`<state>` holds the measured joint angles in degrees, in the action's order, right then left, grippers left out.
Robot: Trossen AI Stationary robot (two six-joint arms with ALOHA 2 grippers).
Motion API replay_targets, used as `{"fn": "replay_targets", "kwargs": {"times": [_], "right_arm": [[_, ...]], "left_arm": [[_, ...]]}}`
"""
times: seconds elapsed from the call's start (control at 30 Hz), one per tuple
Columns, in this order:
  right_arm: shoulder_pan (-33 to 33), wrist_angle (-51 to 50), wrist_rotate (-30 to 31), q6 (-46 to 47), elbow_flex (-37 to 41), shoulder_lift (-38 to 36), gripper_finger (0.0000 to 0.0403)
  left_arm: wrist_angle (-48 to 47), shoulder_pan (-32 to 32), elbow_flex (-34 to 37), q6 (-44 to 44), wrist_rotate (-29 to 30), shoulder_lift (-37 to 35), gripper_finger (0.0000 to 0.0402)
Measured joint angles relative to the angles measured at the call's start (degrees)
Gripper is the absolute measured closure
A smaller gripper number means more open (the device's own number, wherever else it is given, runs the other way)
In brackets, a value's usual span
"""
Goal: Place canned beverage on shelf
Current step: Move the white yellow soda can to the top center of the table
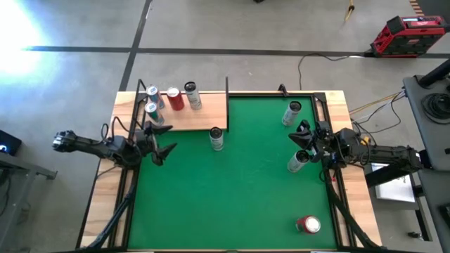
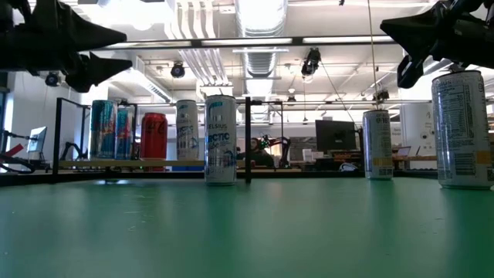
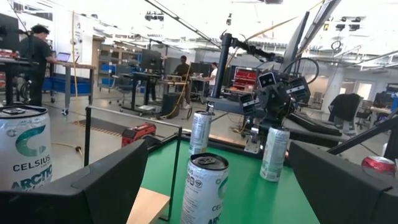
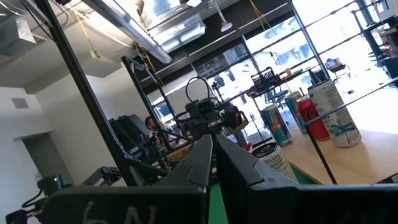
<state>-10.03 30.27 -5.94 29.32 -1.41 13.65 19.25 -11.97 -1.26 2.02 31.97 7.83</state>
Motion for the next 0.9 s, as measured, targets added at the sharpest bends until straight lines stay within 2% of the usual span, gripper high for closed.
{"fn": "replay_targets", "kwargs": {"times": [0.2,0.9], "right_arm": [[0.0,2.0,0.0,-7.5,0.0,-0.3,0.039],[0.0,-0.8,-0.1,-5.9,0.0,0.0,0.039]], "left_arm": [[0.0,0.0,0.0,0.0,0.0,1.3,0.0027],[0.0,0.0,-0.1,0.0,0.0,5.3,0.0027]]}}
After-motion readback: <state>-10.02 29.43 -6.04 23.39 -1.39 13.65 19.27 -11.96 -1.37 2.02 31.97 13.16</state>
